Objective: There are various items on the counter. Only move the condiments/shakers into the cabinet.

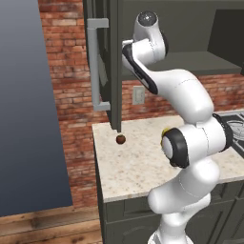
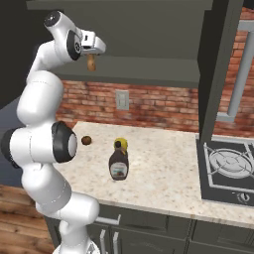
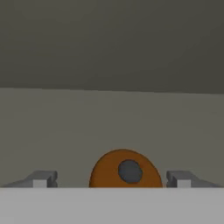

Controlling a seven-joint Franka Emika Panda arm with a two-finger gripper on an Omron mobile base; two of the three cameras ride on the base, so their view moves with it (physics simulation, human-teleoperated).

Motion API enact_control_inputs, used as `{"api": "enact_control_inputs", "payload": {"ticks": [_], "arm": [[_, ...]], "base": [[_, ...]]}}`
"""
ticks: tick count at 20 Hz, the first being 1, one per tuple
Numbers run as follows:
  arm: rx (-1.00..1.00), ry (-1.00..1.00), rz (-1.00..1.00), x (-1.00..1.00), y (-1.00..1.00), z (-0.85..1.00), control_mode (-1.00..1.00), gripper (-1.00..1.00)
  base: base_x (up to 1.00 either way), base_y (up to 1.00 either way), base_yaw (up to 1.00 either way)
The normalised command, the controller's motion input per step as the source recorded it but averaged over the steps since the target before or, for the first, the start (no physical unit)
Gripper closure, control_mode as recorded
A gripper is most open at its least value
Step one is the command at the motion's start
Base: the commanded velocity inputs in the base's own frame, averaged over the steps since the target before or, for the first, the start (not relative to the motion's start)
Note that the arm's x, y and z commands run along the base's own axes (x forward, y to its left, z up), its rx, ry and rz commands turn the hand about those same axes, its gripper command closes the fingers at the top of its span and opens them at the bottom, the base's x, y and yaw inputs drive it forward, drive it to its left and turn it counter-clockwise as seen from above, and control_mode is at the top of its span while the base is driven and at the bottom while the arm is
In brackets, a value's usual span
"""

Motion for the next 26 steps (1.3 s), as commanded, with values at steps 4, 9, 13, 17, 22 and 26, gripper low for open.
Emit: {"api": "enact_control_inputs", "payload": {"ticks": [4,9,13,17,22,26], "arm": [[-0.10,-0.05,0.00,0.31,0.00,-0.19,-1.00,-1.00],[-0.02,-0.01,0.00,0.07,0.00,-0.03,-1.00,-1.00],[0.00,-0.13,-0.03,-0.71,0.00,0.00,-1.00,-1.00],[0.00,-0.18,-0.03,-1.00,-0.03,-0.30,-1.00,-1.00],[0.00,-0.13,0.00,-1.00,-0.35,-0.57,-1.00,-1.00],[0.19,-0.01,0.05,-1.00,-0.96,-0.74,-1.00,-1.00]], "base": [[0.00,0.00,0.00],[0.00,0.00,0.00],[0.00,0.00,0.00],[0.00,0.00,0.00],[0.00,0.00,0.00],[0.00,0.00,0.00]]}}
